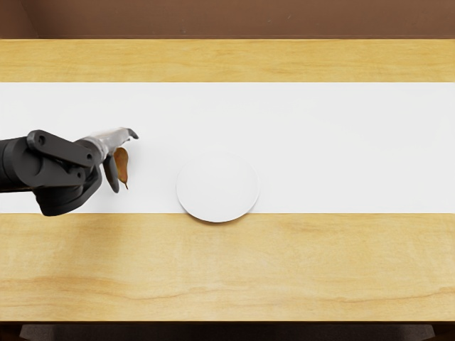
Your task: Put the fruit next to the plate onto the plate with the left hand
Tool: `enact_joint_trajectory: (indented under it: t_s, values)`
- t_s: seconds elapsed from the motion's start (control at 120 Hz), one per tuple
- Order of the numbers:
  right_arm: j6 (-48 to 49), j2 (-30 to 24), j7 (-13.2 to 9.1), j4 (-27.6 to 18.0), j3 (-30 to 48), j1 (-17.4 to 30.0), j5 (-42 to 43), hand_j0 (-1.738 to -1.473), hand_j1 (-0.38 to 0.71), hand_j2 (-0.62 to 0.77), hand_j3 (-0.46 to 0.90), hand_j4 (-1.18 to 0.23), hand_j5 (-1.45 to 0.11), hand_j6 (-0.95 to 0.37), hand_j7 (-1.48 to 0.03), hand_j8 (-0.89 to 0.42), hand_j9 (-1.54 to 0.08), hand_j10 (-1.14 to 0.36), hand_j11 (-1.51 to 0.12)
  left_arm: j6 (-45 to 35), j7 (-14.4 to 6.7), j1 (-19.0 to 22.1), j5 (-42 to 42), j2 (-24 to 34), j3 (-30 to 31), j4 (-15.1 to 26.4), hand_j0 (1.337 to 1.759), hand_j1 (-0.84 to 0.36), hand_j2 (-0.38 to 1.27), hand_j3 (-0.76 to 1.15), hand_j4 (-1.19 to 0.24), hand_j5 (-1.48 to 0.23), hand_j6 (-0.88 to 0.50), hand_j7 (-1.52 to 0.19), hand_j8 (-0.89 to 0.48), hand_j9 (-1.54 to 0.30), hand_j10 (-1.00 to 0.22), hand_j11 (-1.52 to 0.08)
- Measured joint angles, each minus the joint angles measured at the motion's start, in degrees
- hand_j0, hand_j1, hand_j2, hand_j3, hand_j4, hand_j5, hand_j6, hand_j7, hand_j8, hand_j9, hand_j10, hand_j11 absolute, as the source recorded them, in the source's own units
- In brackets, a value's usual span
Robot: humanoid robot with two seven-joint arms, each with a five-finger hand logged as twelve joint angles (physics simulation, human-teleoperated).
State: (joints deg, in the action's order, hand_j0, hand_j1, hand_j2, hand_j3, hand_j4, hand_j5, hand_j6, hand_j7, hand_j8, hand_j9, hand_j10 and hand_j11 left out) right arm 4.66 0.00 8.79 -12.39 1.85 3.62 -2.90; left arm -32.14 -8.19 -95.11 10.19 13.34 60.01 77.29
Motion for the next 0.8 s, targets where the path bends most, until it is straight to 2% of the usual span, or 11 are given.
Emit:
enact_joint_trajectory:
  t_s: [0.8]
  values:
    - [0.0, 0.0, 0.0, 0.0, 0.0, 0.01, 0.0, -1.658, -0.34, 0.0, 0.0, -0.01, -0.01, -0.01, -0.01, -0.01, -0.01, -0.01, -0.01, -0.18, 0.02, 1.08, -0.24, -0.24, -0.05, -1.36, 1.658, 0.04, 0.05, 0.0, -0.26, -0.34, -0.26, -0.34, -0.26, -0.34, -0.26, -0.34]
